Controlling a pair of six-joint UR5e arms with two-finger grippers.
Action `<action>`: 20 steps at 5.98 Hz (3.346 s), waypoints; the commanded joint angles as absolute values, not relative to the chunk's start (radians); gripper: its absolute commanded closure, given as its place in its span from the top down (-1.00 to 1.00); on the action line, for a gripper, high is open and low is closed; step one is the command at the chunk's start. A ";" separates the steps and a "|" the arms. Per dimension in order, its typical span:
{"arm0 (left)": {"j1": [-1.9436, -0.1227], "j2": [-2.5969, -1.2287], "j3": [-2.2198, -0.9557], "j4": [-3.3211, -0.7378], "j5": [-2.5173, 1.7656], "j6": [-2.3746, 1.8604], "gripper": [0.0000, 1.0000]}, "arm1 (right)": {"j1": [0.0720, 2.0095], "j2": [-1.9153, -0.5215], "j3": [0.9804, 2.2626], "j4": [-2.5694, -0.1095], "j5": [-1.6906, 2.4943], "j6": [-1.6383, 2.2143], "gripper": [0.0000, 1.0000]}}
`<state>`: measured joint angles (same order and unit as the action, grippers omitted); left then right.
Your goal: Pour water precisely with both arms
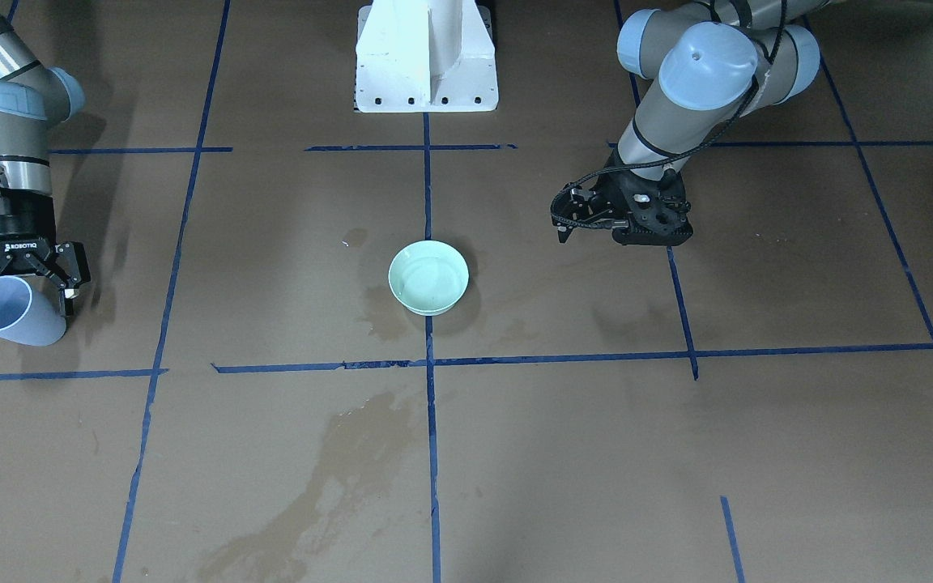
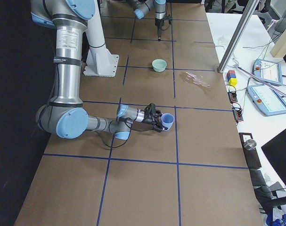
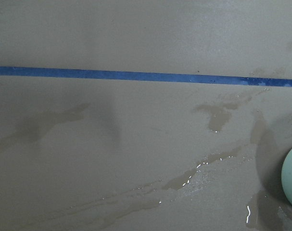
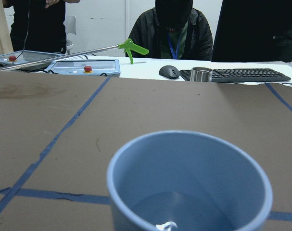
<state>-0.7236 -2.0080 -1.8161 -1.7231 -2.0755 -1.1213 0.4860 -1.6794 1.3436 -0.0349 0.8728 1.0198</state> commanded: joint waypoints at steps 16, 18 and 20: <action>-0.721 -2.019 -1.816 -1.723 -2.072 -1.134 1.00 | 1.284 -1.866 1.358 0.044 1.928 0.684 1.00; -0.719 -2.022 -1.816 -1.721 -2.063 -1.135 1.00 | 1.504 -1.827 1.408 -0.198 2.197 0.538 0.99; -0.719 -2.023 -1.810 -1.721 -2.059 -1.134 1.00 | 1.592 -1.792 1.527 -0.585 2.377 0.397 1.00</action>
